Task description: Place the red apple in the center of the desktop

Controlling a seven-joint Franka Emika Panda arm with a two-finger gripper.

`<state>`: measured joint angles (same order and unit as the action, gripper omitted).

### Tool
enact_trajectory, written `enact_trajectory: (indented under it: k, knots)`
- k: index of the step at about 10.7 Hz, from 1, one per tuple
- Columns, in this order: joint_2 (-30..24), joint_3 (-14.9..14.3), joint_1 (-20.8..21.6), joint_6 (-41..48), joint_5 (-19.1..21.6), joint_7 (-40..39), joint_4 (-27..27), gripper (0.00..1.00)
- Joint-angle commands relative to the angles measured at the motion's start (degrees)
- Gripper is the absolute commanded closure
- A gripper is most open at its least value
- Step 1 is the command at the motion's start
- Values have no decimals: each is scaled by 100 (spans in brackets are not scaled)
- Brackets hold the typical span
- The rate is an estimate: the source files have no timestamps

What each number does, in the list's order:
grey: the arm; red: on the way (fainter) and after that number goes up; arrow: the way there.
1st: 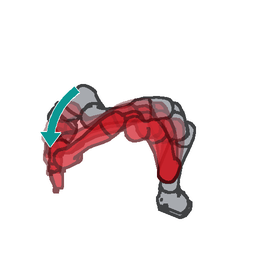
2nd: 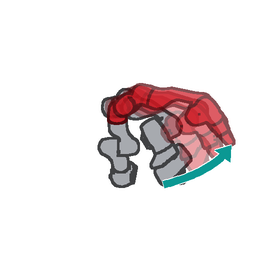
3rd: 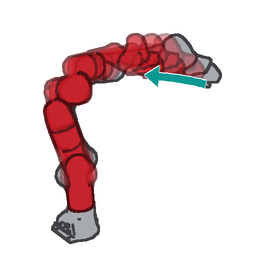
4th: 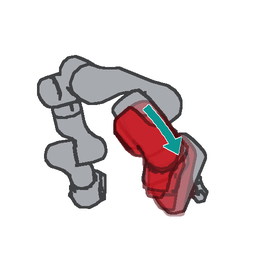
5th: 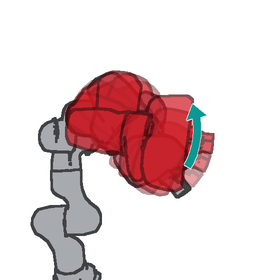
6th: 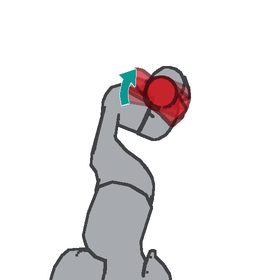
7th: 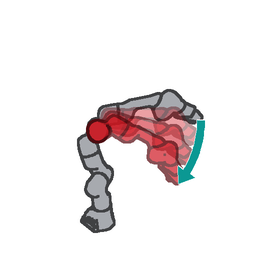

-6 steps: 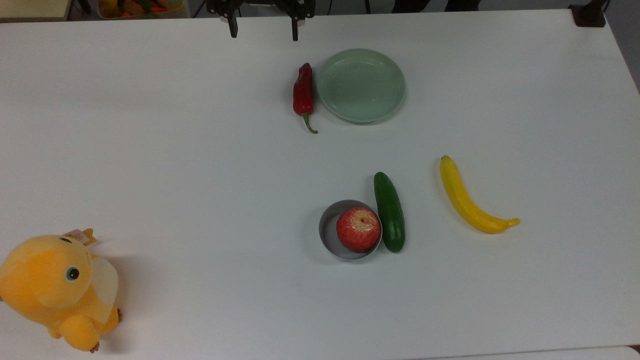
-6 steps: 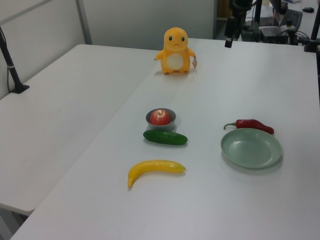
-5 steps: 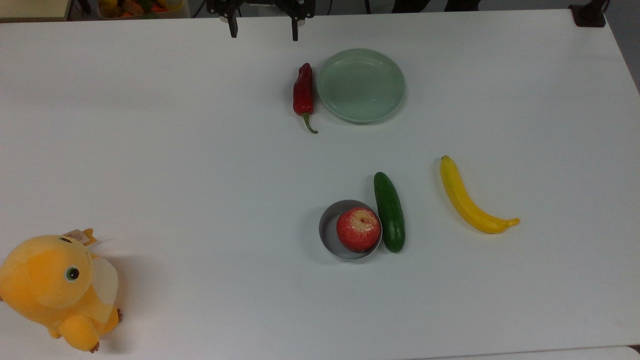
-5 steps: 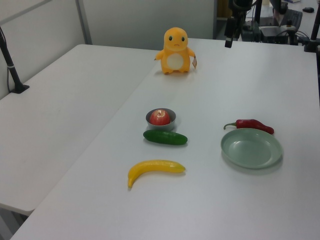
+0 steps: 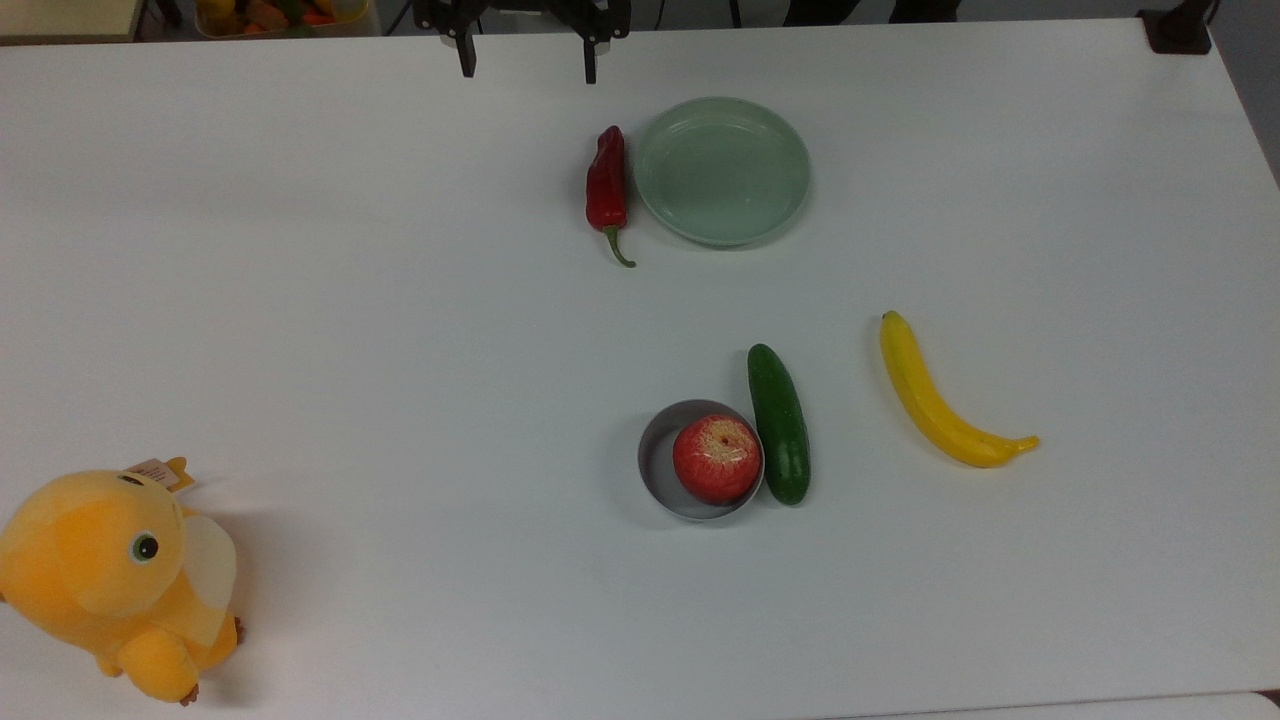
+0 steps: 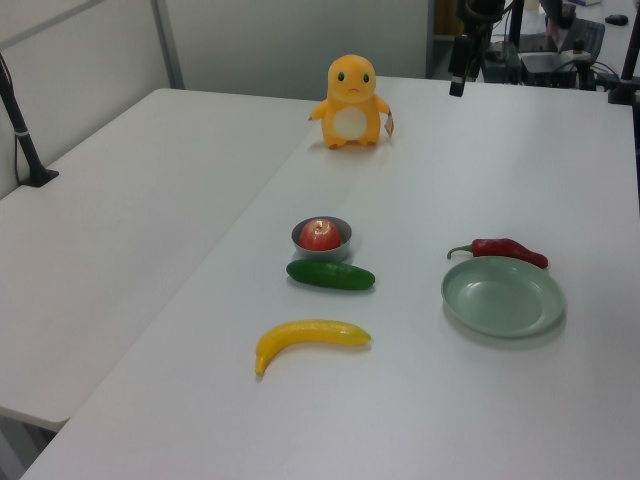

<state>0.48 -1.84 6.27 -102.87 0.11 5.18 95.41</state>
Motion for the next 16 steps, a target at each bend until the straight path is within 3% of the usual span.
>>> enact_trajectory:
  k: [1, 4, 8, 12, 14, 16]
  knots:
    - [39, -62, 58, 92, 104, -17, -13, 0]
    - [547, 7, 111, -309, 112, -8, -31, 0]
    - [1058, 34, 277, -1742, 209, 36, -197, 0]
    - [1874, 403, 427, -3683, 139, 88, -215, 0]
    - [2244, 430, 567, -4518, 113, 255, -224, 0]
    - [2709, 421, 708, -4873, 78, 431, -565, 0]
